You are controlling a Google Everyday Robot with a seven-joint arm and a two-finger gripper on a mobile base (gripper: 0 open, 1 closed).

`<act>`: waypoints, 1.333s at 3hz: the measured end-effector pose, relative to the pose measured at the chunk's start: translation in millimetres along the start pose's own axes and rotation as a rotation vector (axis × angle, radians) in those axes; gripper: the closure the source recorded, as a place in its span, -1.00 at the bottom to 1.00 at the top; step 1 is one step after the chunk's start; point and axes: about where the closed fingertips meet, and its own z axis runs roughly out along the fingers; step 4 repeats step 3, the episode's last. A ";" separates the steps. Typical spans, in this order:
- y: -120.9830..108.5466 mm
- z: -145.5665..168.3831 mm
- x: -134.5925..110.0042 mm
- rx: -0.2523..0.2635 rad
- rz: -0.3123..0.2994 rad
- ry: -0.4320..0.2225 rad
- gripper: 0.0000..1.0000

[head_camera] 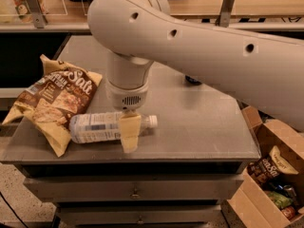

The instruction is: Move blue plastic bottle near brown chip bag

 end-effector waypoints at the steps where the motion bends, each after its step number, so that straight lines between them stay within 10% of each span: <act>1: -0.4 -11.2 6.5 0.015 0.019 0.010 -1.00; 4: -5.1 -51.1 41.6 0.067 0.090 0.018 -1.00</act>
Offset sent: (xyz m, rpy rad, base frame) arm 0.0145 -0.0483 0.0597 -0.0759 -0.1234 -0.1285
